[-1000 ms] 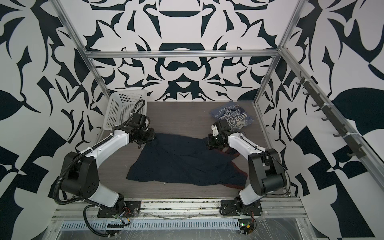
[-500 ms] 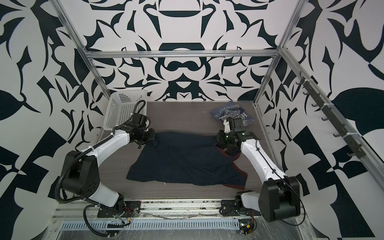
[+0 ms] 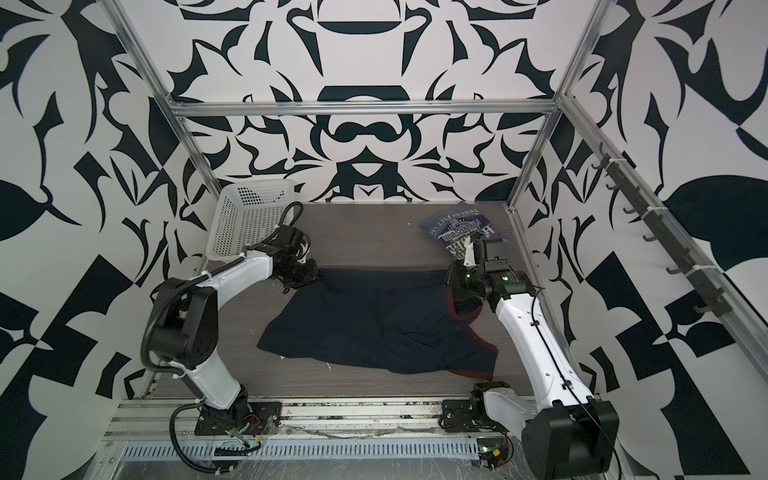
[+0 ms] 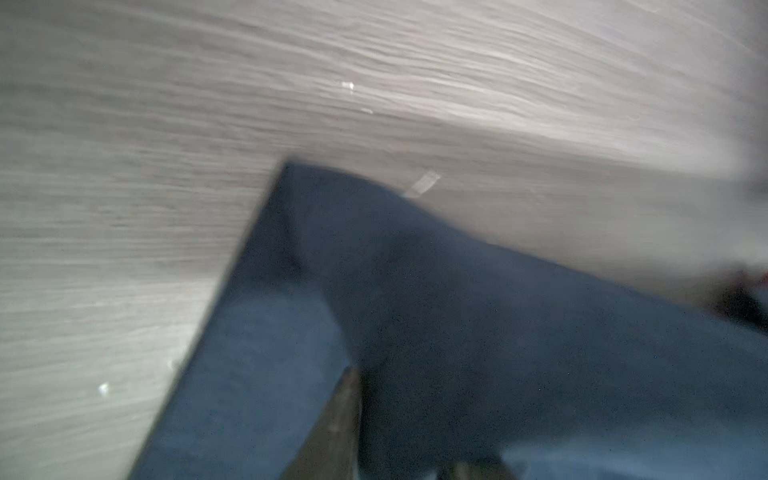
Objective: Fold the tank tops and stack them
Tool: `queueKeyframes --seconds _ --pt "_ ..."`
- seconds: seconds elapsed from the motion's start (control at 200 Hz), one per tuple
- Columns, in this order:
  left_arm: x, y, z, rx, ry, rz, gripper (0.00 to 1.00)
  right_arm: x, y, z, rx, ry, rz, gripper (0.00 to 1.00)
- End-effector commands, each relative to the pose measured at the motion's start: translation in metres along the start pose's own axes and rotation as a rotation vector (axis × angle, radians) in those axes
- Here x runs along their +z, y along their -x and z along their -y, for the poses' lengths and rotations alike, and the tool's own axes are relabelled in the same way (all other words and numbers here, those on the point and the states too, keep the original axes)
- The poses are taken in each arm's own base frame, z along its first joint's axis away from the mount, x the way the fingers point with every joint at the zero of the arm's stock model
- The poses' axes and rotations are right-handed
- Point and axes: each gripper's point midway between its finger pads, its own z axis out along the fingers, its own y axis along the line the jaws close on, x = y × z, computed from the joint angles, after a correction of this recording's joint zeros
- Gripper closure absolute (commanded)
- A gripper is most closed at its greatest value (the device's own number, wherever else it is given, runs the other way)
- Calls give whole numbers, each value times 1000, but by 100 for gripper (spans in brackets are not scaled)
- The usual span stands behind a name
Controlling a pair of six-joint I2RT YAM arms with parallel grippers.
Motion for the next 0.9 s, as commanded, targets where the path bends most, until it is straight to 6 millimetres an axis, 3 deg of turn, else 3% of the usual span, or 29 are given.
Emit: queueKeyframes --seconds 0.0,0.12,0.23,0.35,0.495,0.585,0.895 --pt "-25 27 -22 -23 180 122 48 -16 20 9 -17 -71 73 100" --pt "-61 32 -20 -26 217 282 35 -16 20 22 5 -104 70 100" --pt "-70 14 2 37 154 314 32 -10 18 21 13 -80 54 100" --pt "-45 -12 32 85 2 211 38 -4 17 18 30 -57 44 100" --pt "-9 -27 60 157 -58 100 47 -2 19 15 31 -41 43 100" --pt "3 -25 74 193 -63 89 52 -3 18 16 31 -42 43 100" --pt "24 -5 79 197 -26 106 63 5 6 20 43 -33 17 100"
